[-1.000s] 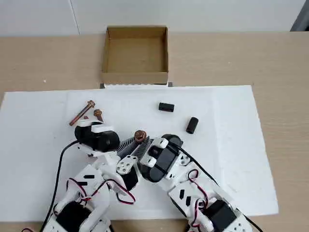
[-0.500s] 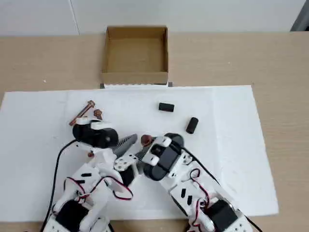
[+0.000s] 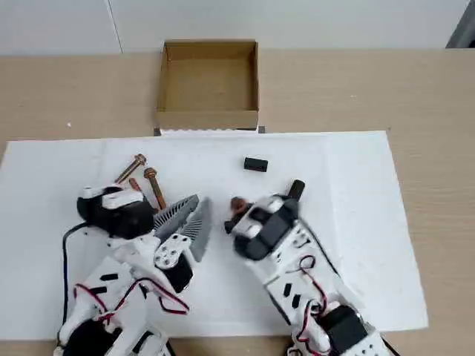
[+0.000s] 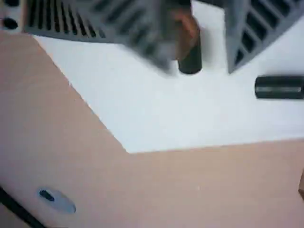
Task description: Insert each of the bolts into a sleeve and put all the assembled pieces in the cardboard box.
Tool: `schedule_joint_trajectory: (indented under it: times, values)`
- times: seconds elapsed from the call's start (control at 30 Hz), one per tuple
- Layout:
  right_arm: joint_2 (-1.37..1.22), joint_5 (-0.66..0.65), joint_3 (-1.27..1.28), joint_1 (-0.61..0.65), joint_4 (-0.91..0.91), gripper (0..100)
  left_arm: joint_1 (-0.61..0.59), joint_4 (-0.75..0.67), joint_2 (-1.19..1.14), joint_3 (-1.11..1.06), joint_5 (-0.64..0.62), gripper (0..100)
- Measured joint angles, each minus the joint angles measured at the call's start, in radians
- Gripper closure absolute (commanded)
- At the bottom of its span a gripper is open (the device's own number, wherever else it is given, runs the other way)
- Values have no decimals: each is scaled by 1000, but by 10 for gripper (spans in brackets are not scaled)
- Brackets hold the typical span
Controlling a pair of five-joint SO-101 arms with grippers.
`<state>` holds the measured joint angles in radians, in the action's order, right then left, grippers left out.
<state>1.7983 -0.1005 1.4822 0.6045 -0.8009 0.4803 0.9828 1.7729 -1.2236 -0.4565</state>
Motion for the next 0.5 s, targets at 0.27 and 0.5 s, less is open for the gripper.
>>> schedule_joint_trajectory:
  times: [0.27, 0.5]
  values:
    - [0, 166, -2, -190, -49, 995, -224, 0, -3, -38, 155, 994]
    - [-144, 247, -129, -221, -52, 995, -413, 0, -9, -169, 250, 994]
